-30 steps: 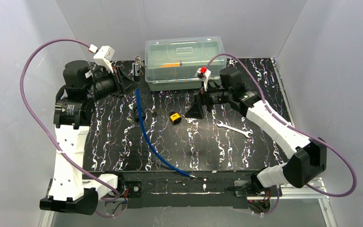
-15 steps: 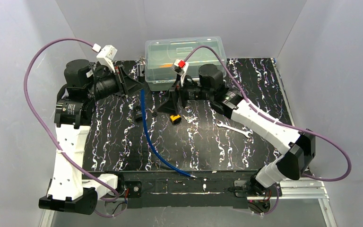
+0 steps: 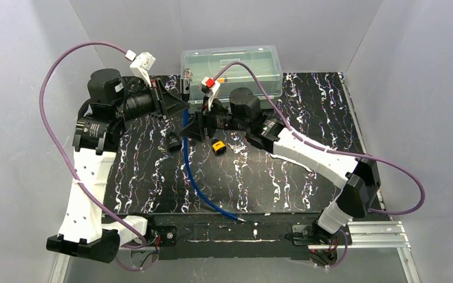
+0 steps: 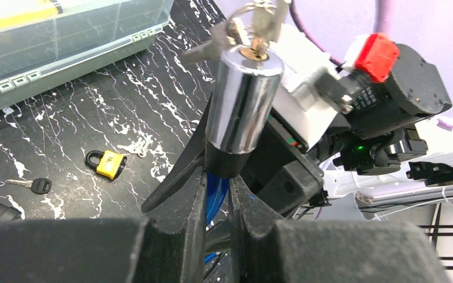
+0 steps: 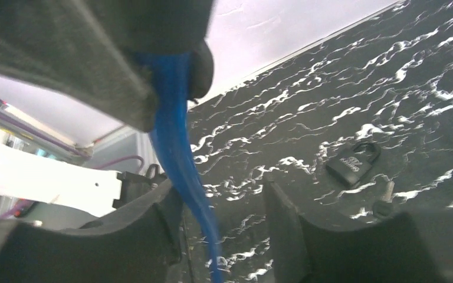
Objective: Lock with the key
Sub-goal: Pick up the lock from the center of the board.
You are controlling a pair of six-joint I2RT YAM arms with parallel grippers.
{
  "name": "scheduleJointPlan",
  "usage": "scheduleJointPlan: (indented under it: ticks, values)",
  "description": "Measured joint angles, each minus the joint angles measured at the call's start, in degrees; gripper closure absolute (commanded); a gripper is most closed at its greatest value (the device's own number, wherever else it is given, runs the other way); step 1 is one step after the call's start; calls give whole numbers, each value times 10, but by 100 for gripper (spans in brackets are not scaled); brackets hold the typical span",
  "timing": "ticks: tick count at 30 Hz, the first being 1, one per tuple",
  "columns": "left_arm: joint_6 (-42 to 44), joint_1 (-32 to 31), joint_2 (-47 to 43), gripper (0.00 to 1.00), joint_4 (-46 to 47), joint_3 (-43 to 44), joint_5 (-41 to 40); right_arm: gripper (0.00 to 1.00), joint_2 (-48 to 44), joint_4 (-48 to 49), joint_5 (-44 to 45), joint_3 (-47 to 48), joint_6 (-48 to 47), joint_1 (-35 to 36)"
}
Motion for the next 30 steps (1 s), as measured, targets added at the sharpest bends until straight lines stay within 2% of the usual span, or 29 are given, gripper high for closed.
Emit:
scheduleJointPlan:
  ticks: [3, 4, 8, 10, 12, 18, 26, 30]
  values:
    - [1, -2, 1, 99, 6, 0, -6, 92, 9, 18, -2, 0, 29, 2]
    - [1, -2, 3, 95, 9, 0, -10, 99, 9, 21, -3, 0, 37, 3]
    - [2, -2, 13, 41, 8, 10, -18, 99, 9, 28, -5, 0, 74, 5]
    - [5, -4, 22, 26, -5, 31, -19, 99, 9, 28, -3, 0, 95, -3]
    - [11, -4, 25, 17, -14, 53, -25, 99, 8, 31, -2, 0, 117, -23]
    - [25, 10, 0, 8, -8, 61, -26, 99, -23, 35, -4, -1, 174, -96]
    - [-3, 7, -41, 15, 67, -104, 33, 99, -90, 71, -18, 11, 218, -125]
    - [-21, -15, -29, 19, 100, -146, 46, 99, -99, 83, -25, 18, 229, -125]
